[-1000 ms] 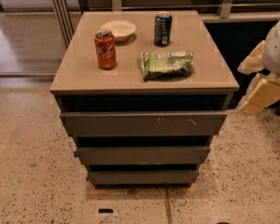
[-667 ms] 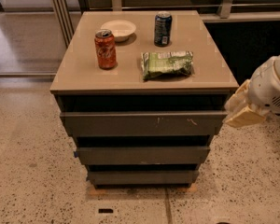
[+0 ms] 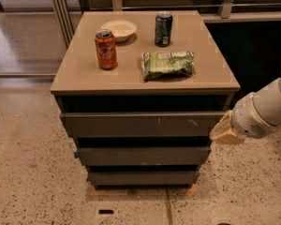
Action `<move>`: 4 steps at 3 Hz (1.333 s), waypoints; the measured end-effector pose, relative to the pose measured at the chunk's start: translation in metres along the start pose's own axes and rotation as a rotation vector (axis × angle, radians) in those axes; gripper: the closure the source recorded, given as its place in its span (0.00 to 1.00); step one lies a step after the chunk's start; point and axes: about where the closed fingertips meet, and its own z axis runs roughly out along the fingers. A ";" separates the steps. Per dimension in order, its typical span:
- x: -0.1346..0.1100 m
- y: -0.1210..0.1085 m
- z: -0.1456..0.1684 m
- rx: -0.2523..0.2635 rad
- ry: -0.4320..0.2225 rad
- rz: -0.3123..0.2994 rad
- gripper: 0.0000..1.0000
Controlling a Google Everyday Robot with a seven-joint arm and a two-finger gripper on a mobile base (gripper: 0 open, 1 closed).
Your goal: Open middle drawer
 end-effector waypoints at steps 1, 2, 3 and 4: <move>0.002 0.000 0.004 0.001 0.016 -0.018 1.00; 0.034 0.007 0.060 0.004 -0.023 -0.051 1.00; 0.046 0.004 0.125 -0.005 -0.126 -0.069 1.00; 0.068 0.005 0.202 -0.089 -0.176 -0.035 1.00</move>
Offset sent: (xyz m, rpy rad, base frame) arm 0.0033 -0.0139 -0.1244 0.0246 -0.1058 0.0479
